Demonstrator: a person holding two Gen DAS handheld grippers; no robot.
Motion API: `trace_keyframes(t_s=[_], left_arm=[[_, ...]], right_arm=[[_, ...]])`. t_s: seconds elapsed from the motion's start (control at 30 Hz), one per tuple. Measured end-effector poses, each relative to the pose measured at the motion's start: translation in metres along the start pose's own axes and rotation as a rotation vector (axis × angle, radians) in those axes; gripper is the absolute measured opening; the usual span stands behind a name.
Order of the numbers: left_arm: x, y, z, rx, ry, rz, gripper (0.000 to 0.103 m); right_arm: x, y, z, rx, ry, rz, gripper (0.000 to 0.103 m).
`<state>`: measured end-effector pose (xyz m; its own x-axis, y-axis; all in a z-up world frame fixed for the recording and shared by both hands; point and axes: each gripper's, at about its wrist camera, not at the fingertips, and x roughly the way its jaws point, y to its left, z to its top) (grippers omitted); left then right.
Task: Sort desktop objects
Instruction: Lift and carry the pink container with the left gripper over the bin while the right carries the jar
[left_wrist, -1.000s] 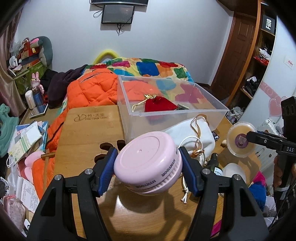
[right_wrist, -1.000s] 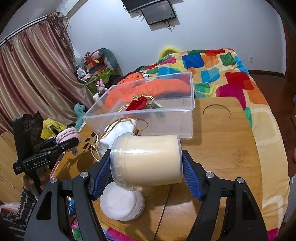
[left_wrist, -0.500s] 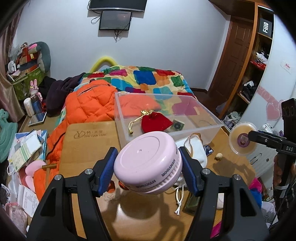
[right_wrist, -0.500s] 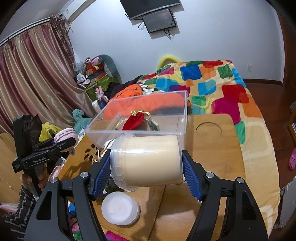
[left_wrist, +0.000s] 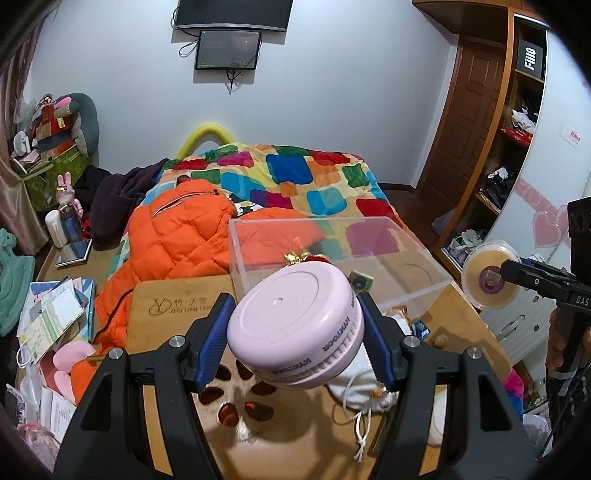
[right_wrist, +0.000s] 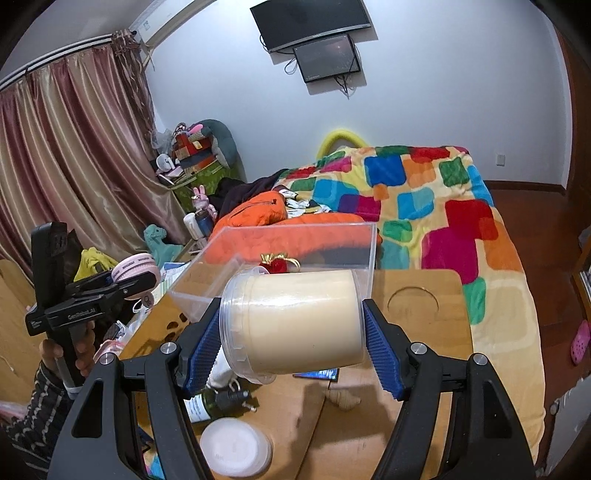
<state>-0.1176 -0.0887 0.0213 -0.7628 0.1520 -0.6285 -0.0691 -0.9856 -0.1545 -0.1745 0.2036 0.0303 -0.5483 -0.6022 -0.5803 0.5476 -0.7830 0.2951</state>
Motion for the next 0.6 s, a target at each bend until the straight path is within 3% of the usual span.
trace_keyframes(t_s=[0.6], left_arm=[[0.051,-0.005,0.024,-0.025,0.044,-0.038,0.065]], right_arm=[[0.050,-0.005,0.015,0.003,0.032,0.044,0.064]])
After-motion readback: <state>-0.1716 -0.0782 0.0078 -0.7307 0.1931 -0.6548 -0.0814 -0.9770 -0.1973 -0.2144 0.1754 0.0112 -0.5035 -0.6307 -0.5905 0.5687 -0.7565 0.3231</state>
